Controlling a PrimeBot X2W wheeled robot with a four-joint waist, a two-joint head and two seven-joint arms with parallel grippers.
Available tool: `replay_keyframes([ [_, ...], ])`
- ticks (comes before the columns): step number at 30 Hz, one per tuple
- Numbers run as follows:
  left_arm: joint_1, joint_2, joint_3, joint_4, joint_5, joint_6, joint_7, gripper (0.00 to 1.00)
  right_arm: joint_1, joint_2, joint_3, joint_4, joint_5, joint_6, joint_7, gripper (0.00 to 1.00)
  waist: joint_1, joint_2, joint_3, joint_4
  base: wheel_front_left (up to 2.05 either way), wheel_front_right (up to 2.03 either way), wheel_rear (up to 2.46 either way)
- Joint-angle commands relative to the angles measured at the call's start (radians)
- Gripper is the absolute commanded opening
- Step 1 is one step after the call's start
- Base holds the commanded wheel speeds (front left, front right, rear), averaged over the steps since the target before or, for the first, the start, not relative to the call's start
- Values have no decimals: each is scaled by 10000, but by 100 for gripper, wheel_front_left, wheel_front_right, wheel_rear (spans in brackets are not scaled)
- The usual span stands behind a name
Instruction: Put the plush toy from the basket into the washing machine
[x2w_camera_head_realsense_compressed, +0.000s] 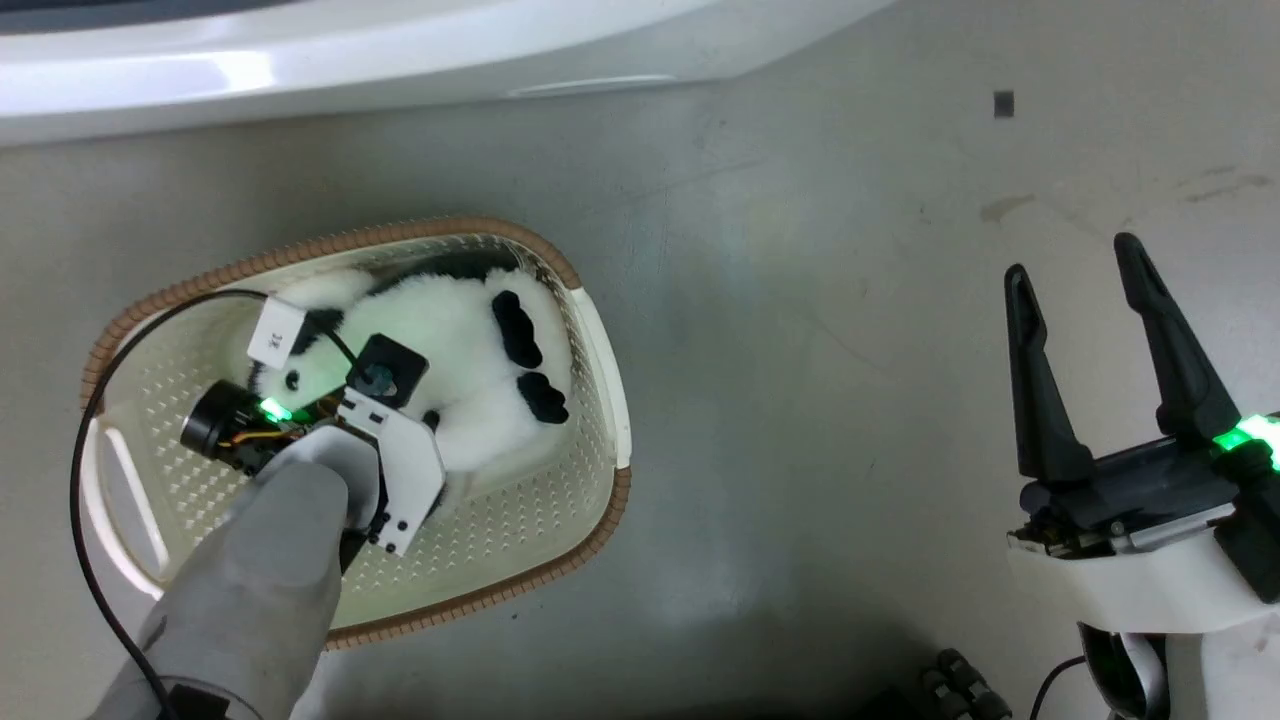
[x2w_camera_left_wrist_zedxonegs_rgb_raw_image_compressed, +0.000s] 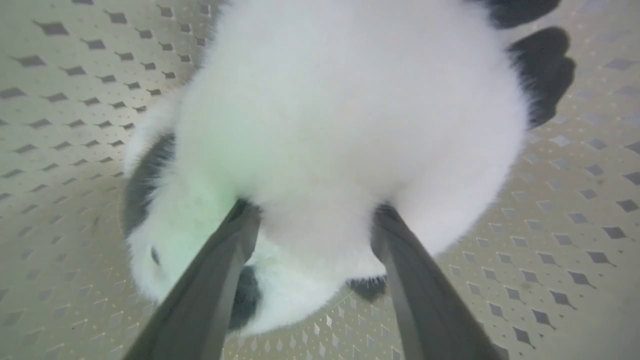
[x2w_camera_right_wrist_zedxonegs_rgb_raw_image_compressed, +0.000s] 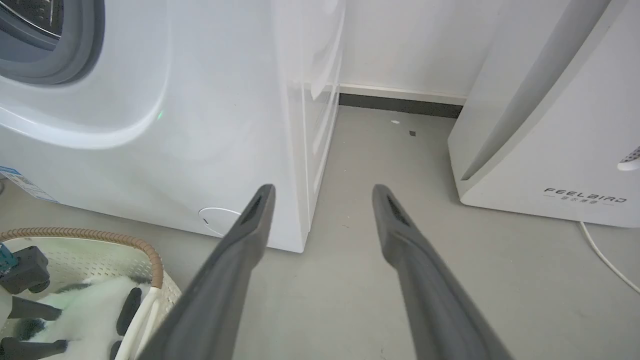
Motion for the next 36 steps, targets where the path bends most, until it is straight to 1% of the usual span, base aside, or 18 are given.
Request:
replay_keyframes([
  [1, -310, 131, -140, 343, -65, 6, -12, 100, -252, 9, 24, -118, 30, -9, -116, 100, -1, 0, 246, -76, 0, 0, 0],
  [7, -682, 72, -345, 802, -258, 27, -242, 100, -354, 9, 64, -191, 19, -9, -208, 100, -1, 0, 623, -116, 0, 0, 0],
  [8, -677, 37, -311, 803, -319, 44, -331, 43, -356, 9, 67, -170, 8, -9, -208, 100, -1, 0, 609, -112, 0, 0, 0],
  [9, -657, -9, -262, 803, -406, 33, -453, 0, -362, 9, 82, -139, -2, -9, -208, 100, -1, 0, 580, -121, 0, 0, 0],
  [21, 18, -318, -192, 807, -1031, -117, -1016, 0, -384, 9, 152, 241, -92, -9, -208, 100, -1, 0, -303, -98, 0, 0, 0],
  [28, 596, -463, 29, 712, -1395, 1, -1610, 0, -268, 9, 124, 468, -145, -9, -208, 100, -1, 0, -1179, -6, 0, 0, 0],
  [33, 1062, -519, 122, 340, -1545, 34, -1711, 0, -146, 9, 137, 657, -291, -9, -208, 100, -1, 0, -1845, 128, 0, 0, 0],
  [36, 1487, -482, 205, -268, -1578, 100, -1718, 0, -44, 9, 99, 771, -304, -9, -208, 100, -1, 0, -2340, 226, 0, 0, 0],
])
